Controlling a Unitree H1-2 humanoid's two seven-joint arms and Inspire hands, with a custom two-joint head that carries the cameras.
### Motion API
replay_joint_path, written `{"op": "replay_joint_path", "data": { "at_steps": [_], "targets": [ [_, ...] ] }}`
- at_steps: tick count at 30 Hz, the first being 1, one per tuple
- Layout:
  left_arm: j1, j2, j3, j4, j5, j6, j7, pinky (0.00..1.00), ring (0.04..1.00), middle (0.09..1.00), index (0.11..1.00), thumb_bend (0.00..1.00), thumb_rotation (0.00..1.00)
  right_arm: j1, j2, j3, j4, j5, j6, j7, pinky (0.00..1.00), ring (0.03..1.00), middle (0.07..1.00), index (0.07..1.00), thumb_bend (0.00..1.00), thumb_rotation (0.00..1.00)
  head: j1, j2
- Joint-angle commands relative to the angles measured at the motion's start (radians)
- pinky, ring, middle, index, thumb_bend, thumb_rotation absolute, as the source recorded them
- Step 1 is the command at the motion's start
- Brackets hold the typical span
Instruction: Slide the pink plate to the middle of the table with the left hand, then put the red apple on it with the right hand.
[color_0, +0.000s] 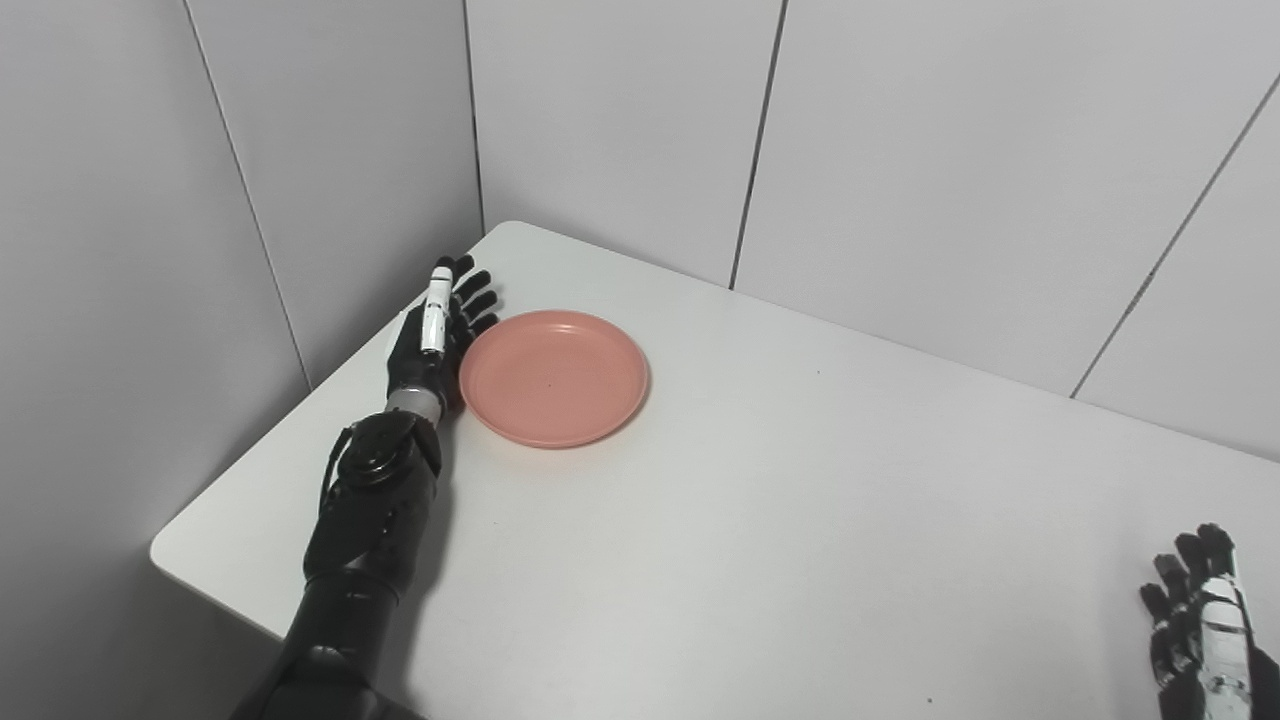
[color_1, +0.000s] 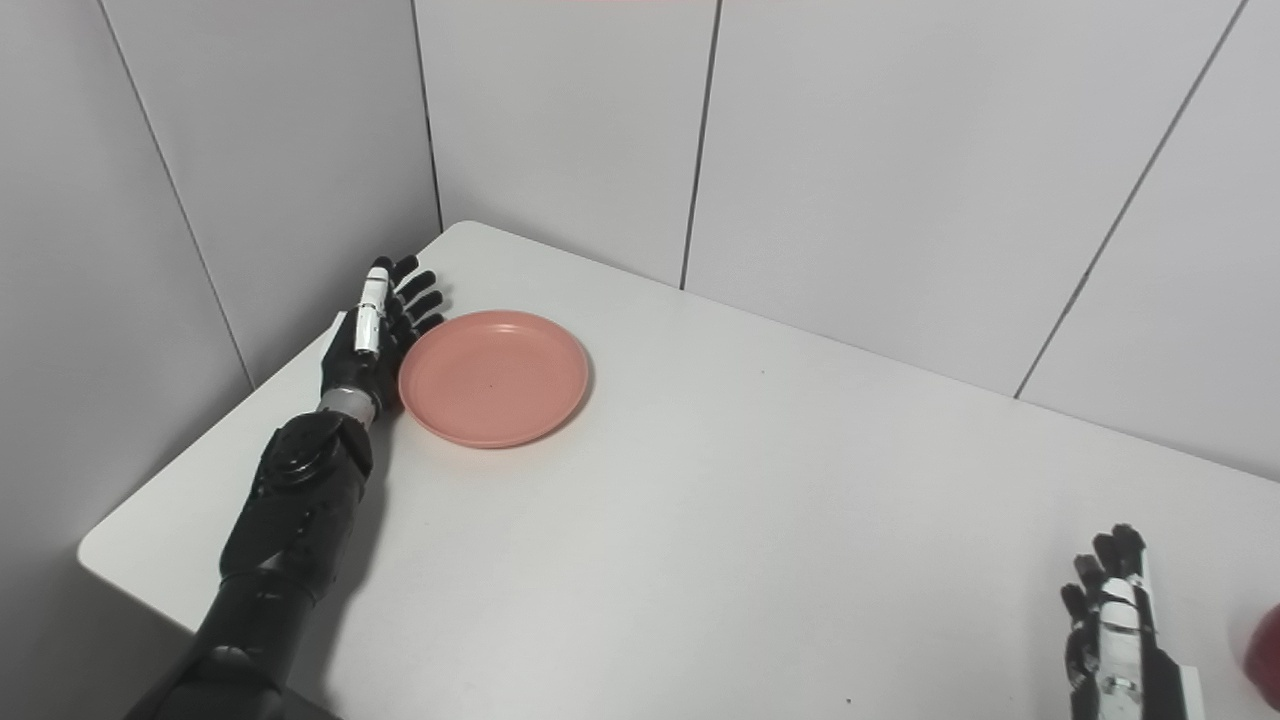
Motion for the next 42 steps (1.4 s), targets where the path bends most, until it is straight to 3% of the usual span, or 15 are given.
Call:
{"op": "replay_joint_path", "data": {
  "at_steps": [1,16,21,32,42],
  "targets": [
    [-0.005,-0.002,-0.012,-0.014,-0.007,0.022,-0.016,0.91,0.9,0.904,0.894,0.35,1.0,-0.018,0.0,-0.005,-0.023,0.004,-0.026,0.005,1.0,1.0,1.0,1.0,0.0,1.0,-0.001,0.002],
    [0.015,-0.023,-0.021,-0.071,-0.022,0.052,-0.029,0.93,0.905,0.909,0.892,0.38,1.0,-0.016,0.004,-0.007,-0.029,0.002,-0.016,-0.002,1.0,1.0,1.0,1.0,0.0,1.0,-0.006,0.008],
    [0.017,-0.037,-0.026,-0.103,-0.015,0.082,-0.007,0.88,0.883,0.889,0.876,0.35,1.0,-0.014,0.004,-0.006,-0.034,0.006,-0.011,-0.001,1.0,1.0,1.0,1.0,0.0,1.0,-0.01,0.011],
    [0.002,-0.056,-0.059,-0.092,-0.002,0.072,-0.029,0.91,0.904,0.905,0.895,0.38,1.0,-0.014,0.005,-0.005,-0.037,-0.002,-0.005,-0.003,1.0,1.0,1.0,1.0,0.0,1.0,-0.013,0.012],
    [-0.018,-0.095,-0.086,-0.103,0.026,0.089,0.013,0.9,0.885,0.89,0.88,0.36,1.0,-0.014,0.006,-0.008,-0.03,0.016,-0.013,0.003,1.0,1.0,1.0,1.0,0.0,1.0,-0.018,0.015]
  ]
}}
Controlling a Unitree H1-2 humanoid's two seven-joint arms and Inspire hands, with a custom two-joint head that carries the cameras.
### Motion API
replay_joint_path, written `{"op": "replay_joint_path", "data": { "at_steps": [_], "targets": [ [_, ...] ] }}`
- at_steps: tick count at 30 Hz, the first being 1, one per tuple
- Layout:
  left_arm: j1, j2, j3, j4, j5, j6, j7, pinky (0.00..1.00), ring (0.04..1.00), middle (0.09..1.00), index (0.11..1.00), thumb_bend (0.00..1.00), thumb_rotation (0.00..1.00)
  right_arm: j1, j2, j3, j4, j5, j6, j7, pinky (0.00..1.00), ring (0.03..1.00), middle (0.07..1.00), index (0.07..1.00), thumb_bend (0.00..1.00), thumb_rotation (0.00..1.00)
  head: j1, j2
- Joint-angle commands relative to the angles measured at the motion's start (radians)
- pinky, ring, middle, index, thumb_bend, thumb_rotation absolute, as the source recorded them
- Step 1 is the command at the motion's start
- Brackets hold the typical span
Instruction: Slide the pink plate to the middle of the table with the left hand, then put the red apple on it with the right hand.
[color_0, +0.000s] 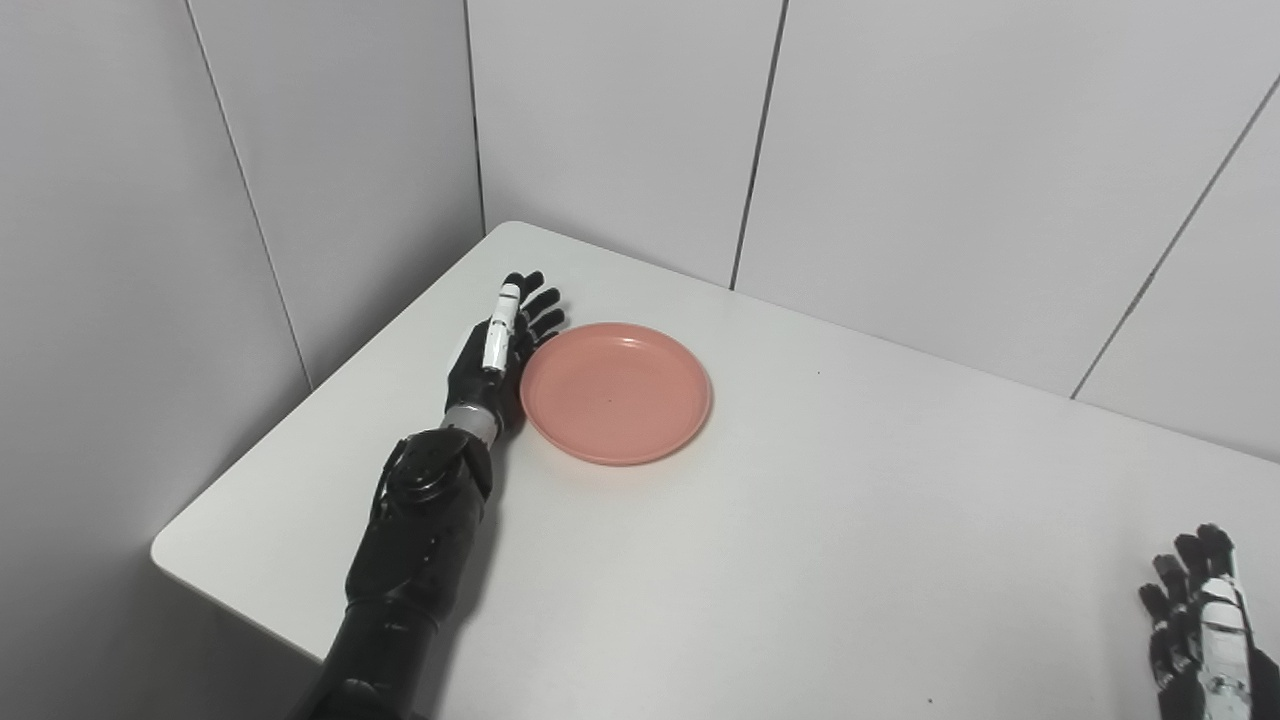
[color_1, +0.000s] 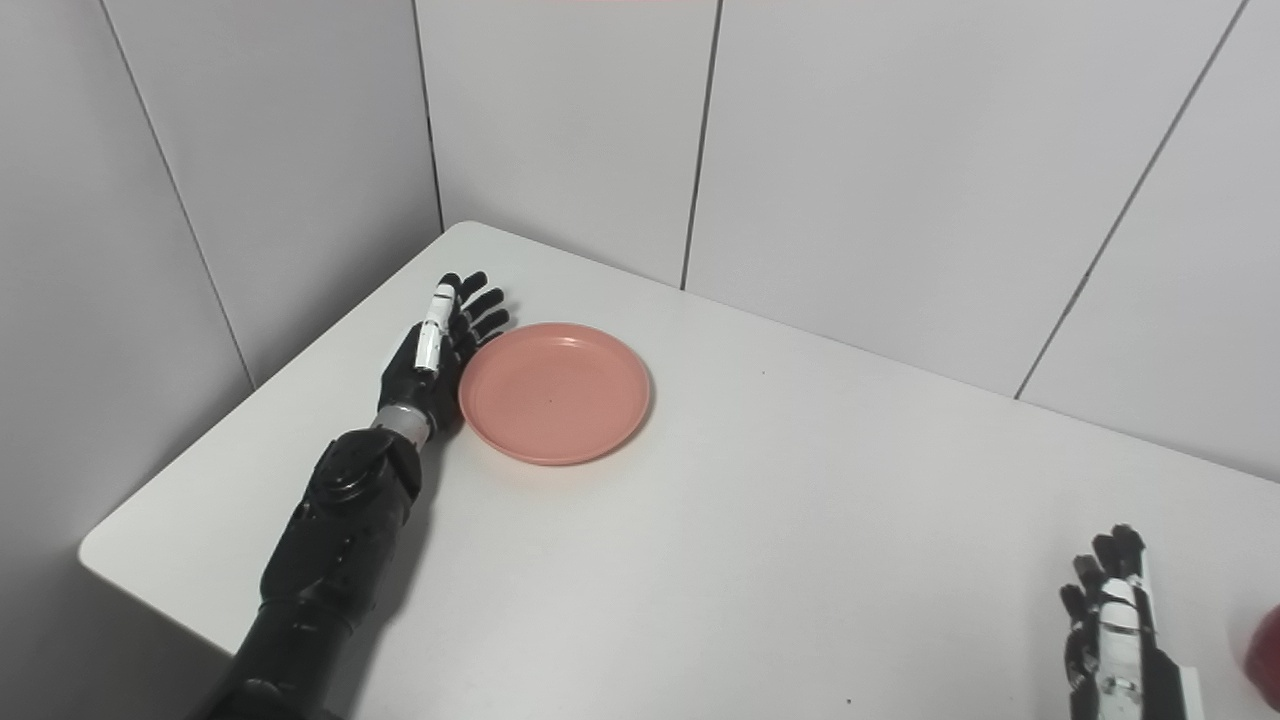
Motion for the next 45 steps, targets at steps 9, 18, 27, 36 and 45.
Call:
{"op": "replay_joint_path", "data": {
  "at_steps": [9,18,27,36,45],
  "targets": [
    [-0.041,-0.042,-0.023,0.003,0.022,0.013,0.023,0.89,0.877,0.883,0.873,0.34,1.0,-0.016,0.008,-0.009,-0.029,0.006,-0.015,-0.002,1.0,0.995,0.995,1.0,0.0,1.0,0.001,0.004],
    [-0.041,-0.067,-0.036,0.025,0.029,-0.012,0.008,0.88,0.873,0.878,0.872,0.35,1.0,-0.012,0.011,-0.009,-0.033,0.008,-0.014,-0.003,1.0,0.994,0.994,1.0,0.0,1.0,-0.008,0.013],
    [-0.031,-0.07,-0.069,0.031,0.038,-0.023,-0.007,0.89,0.879,0.879,0.874,0.37,1.0,-0.012,0.014,-0.007,-0.032,0.008,-0.018,0.001,1.0,0.992,0.991,1.0,0.02,1.0,-0.022,0.017],
    [-0.026,-0.09,-0.087,0.024,0.027,-0.012,-0.023,0.9,0.89,0.89,0.879,0.36,1.0,-0.012,0.014,-0.003,-0.026,-0.008,-0.028,-0.001,1.0,0.984,0.986,0.996,0.02,1.0,-0.036,0.024],
    [-0.019,-0.101,-0.107,0.011,0.032,-0.002,-0.033,0.89,0.886,0.885,0.873,0.37,1.0,-0.012,0.021,-0.006,-0.007,-0.002,-0.046,0.004,1.0,0.996,0.992,0.997,0.03,1.0,-0.059,0.031]
  ]
}}
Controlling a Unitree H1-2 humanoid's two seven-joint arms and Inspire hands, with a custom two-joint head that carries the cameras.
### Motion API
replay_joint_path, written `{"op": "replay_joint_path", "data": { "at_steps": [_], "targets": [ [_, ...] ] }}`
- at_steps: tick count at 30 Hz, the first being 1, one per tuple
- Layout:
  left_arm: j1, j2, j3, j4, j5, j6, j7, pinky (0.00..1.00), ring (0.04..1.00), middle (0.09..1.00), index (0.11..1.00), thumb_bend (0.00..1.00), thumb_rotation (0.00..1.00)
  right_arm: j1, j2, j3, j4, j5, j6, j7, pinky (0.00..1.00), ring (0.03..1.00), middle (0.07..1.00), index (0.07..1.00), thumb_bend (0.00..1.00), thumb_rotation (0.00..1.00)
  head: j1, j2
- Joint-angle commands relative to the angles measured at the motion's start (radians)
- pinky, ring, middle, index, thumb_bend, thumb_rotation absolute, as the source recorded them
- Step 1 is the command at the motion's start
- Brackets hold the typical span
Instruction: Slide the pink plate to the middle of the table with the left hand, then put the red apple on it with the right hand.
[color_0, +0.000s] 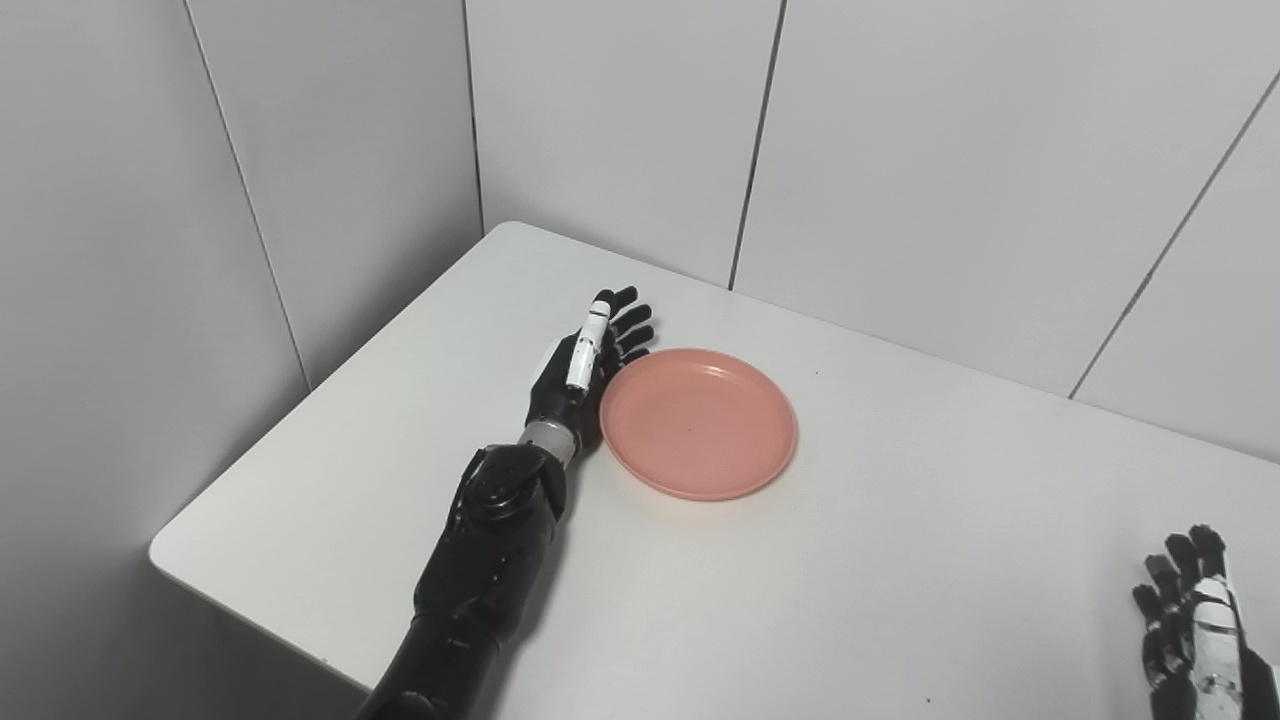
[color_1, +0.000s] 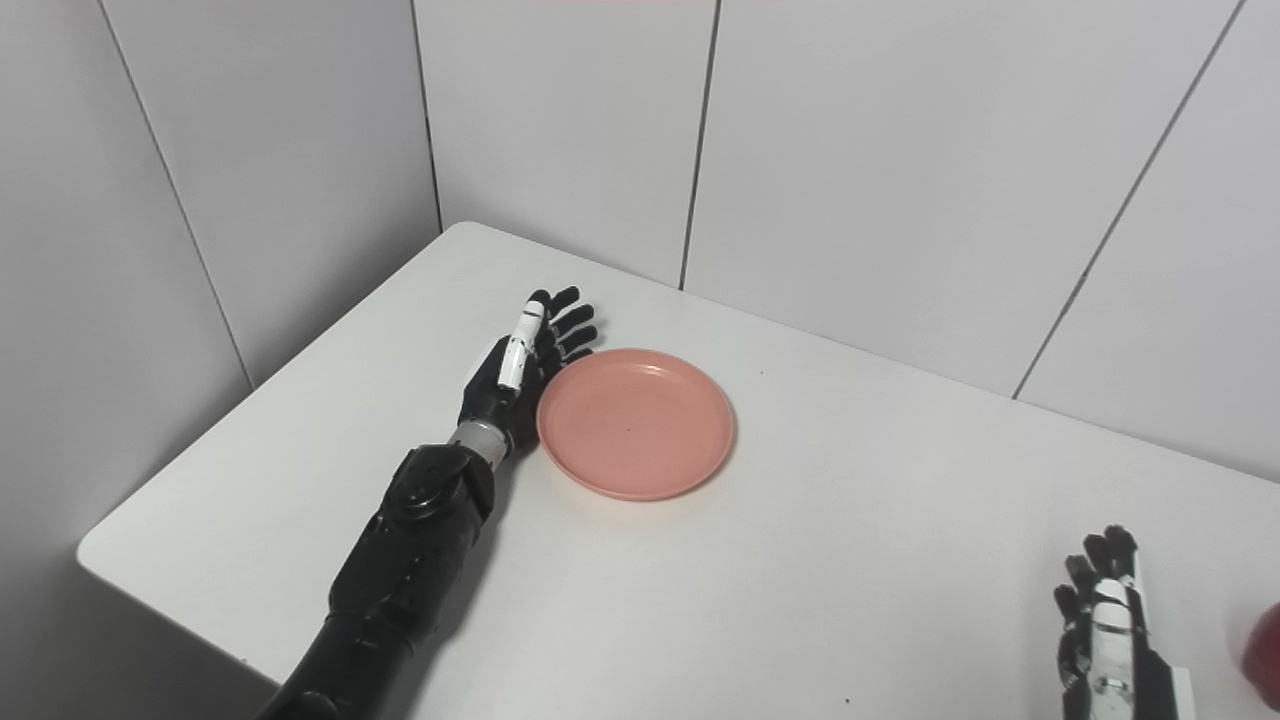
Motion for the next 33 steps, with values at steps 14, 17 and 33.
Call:
{"op": "replay_joint_path", "data": {
  "at_steps": [14,17,33],
  "targets": [
    [0.022,-0.031,-0.055,-0.053,0.044,0.065,0.006,0.83,0.854,0.866,0.86,0.37,1.0,-0.013,0.004,-0.003,0.02,-0.003,-0.078,0.008,1.0,0.984,0.978,0.983,0.1,1.0,-0.042,0.023],
    [0.025,-0.036,-0.071,-0.058,0.06,0.07,0.0,0.82,0.848,0.863,0.858,0.38,1.0,-0.012,0.007,-0.001,0.02,-0.009,-0.075,0.004,1.0,0.981,0.976,0.979,0.11,1.0,-0.053,0.03],
    [0.054,-0.089,-0.109,-0.137,0.054,0.132,-0.031,0.85,0.87,0.881,0.876,0.39,1.0,-0.012,0.015,0.006,0.048,-0.021,-0.117,0.012,1.0,0.969,0.974,0.977,0.19,1.0,-0.152,0.072]
  ]
}}
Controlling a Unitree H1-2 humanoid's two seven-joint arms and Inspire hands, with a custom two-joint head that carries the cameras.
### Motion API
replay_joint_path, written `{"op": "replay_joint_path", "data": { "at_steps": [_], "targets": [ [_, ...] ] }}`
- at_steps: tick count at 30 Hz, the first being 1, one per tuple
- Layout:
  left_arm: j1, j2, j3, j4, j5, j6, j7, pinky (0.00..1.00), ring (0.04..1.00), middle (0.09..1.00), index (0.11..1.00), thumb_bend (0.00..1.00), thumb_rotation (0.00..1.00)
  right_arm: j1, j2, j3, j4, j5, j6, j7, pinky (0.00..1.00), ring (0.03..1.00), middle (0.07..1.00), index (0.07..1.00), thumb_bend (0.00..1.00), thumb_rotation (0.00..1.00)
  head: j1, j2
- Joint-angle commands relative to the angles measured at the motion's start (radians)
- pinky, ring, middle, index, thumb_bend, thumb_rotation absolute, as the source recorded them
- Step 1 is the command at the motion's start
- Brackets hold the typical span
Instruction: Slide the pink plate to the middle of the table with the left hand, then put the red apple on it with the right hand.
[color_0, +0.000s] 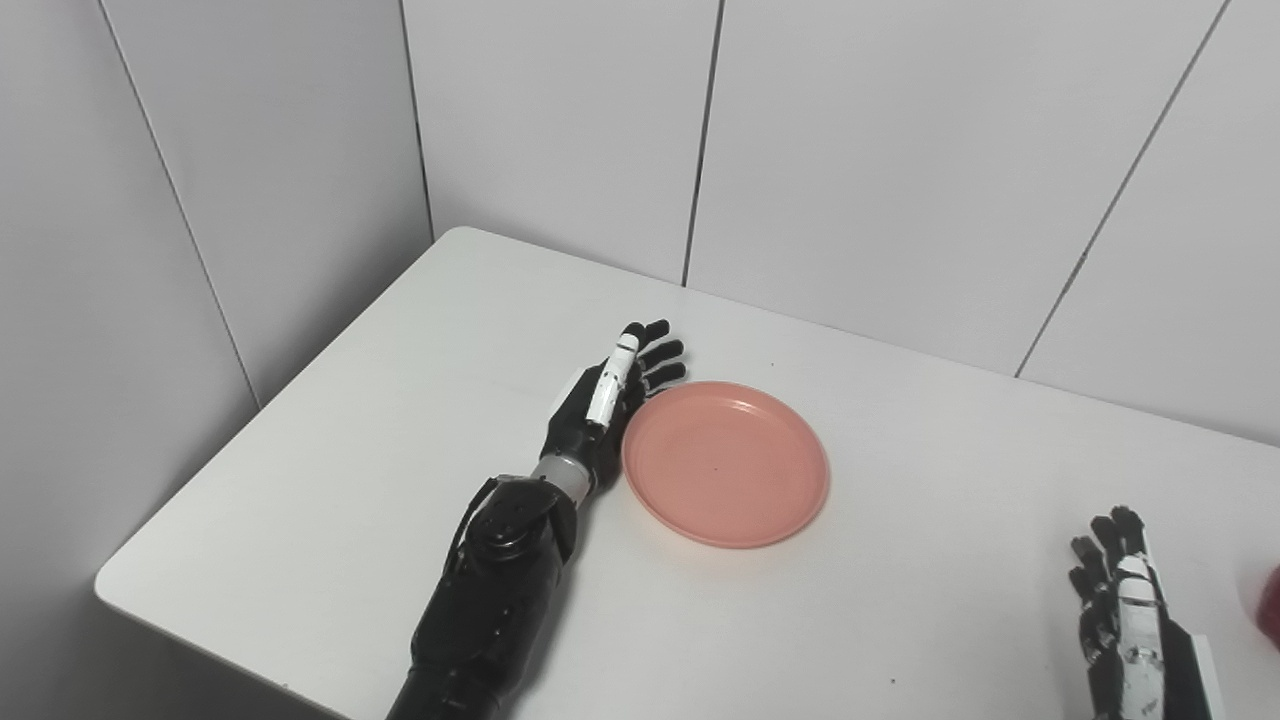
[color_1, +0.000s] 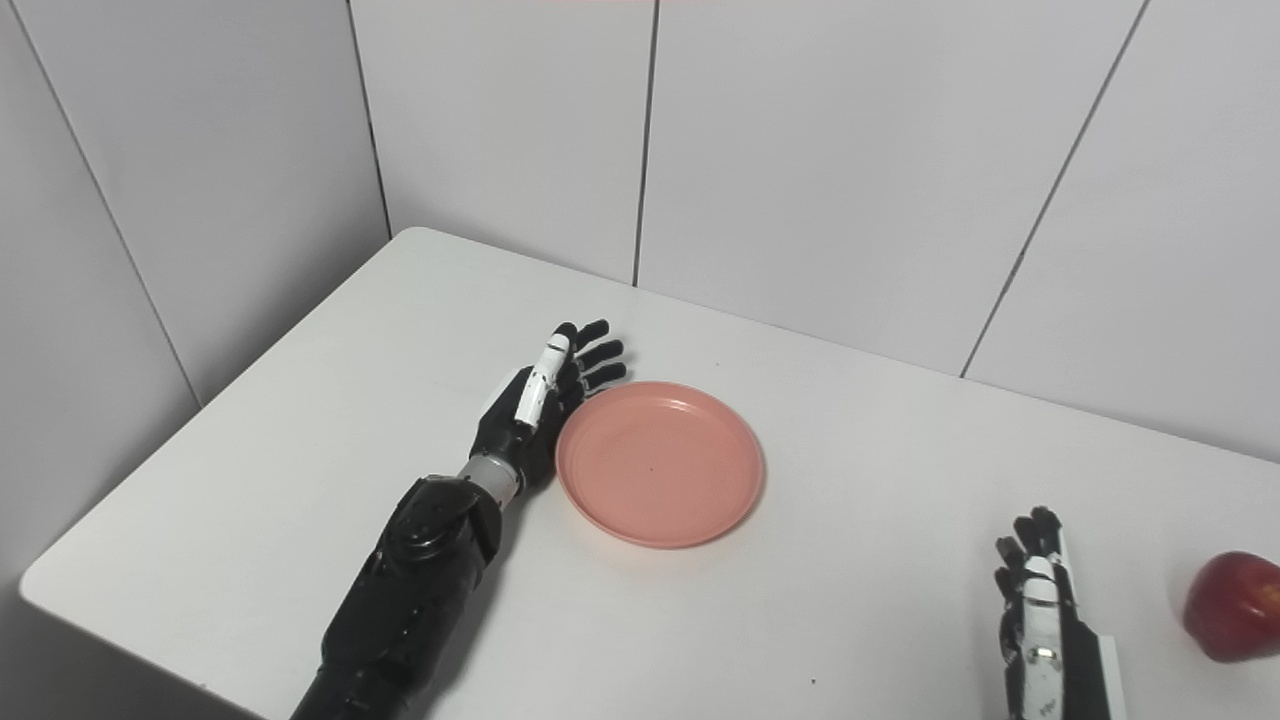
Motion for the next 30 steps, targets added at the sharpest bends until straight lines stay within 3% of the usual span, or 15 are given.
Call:
{"op": "replay_joint_path", "data": {
  "at_steps": [1,30],
  "targets": [
    [0.004,-0.014,-0.008,-0.014,-0.008,0.036,-0.006,0.85,0.871,0.881,0.876,0.38,1.0,-0.018,0.003,0.004,-0.016,0.006,-0.076,0.012,1.0,0.967,0.972,0.975,0.2,1.0,-0.007,0.003],
    [0.049,-0.139,-0.077,-0.161,0.03,0.124,0.035,0.86,0.879,0.889,0.882,0.38,1.0,-0.032,0.047,0.031,-0.019,-0.076,-0.071,-0.034,0.99,0.93,0.938,0.941,0.23,1.0,-0.149,0.073]
  ]
}}
